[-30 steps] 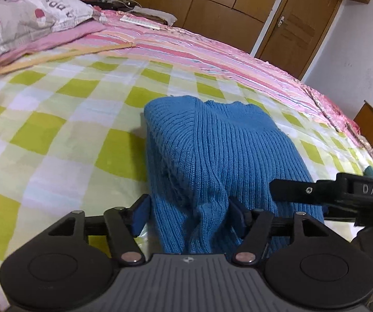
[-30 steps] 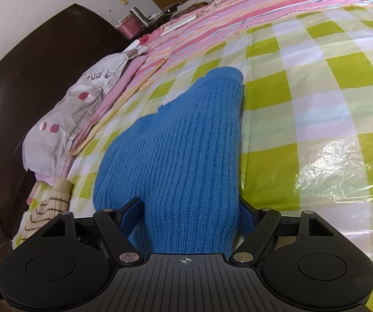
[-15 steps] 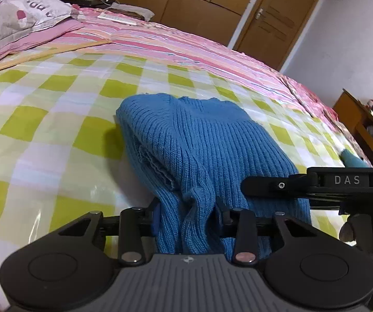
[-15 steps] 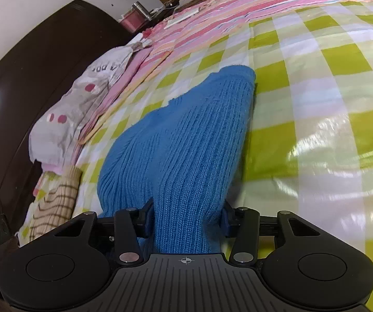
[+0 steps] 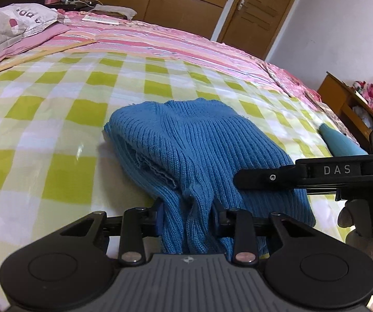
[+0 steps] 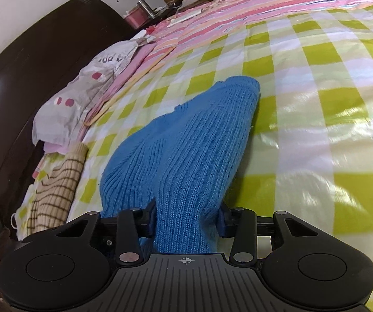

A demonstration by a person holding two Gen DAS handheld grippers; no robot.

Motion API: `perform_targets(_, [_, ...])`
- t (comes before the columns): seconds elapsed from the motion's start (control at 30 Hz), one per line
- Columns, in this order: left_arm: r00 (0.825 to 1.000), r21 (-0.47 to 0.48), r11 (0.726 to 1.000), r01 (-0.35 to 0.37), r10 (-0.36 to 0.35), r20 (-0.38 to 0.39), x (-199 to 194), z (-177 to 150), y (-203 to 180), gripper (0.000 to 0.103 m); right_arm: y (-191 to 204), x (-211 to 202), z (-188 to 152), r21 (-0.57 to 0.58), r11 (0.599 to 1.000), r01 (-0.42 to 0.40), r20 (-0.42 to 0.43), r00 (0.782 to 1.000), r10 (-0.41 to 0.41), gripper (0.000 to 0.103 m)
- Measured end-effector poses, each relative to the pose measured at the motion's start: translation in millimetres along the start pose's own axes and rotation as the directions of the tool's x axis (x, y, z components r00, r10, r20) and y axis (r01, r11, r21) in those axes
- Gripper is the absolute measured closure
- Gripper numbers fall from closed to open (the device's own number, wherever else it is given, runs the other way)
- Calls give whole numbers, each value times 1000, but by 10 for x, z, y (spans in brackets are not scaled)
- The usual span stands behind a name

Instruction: Fold small clothes

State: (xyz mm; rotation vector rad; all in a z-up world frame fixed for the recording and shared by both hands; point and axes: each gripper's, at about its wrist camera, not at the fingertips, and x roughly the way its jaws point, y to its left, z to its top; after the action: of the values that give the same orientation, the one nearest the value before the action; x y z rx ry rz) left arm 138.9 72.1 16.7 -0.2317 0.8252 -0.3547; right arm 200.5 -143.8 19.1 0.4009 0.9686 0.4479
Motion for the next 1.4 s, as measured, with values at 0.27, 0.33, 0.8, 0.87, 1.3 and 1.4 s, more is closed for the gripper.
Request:
perform_targets(0.27, [1000,17,1000,19,-19,-15,-189,-303,-152,65,7,-263,-337,-11,1000,23,-1,1000,-23,62])
perform_targets(0.33, [1000,21,999,26,-25,-19,-232,-379,-182,65,-1,-316,-418,-11,999,34,-3,999,-34,62])
perform_targets(0.8, [999,-28,999,-24,23,-40,-347,-698,-51,61,-72,-444,-810,4,996,93,15,996,-94,50])
perform_targets(0.87, [999,-25,999,-34,33,-33,-411,-692,-57,61,-24,-519,-830,-27,993,118,18,993,-117,50])
perform_targets(1.3, [970,59,979,-196,184,162,-509,-158,-345,61,331,-660,-519,-209,949,237,209,959,-193,51])
perform_targets(1.4, [960,66,965,-255,244,136,-246,-58,-341,61,334,-494,-425,-215,945,245,202,958,-203,54])
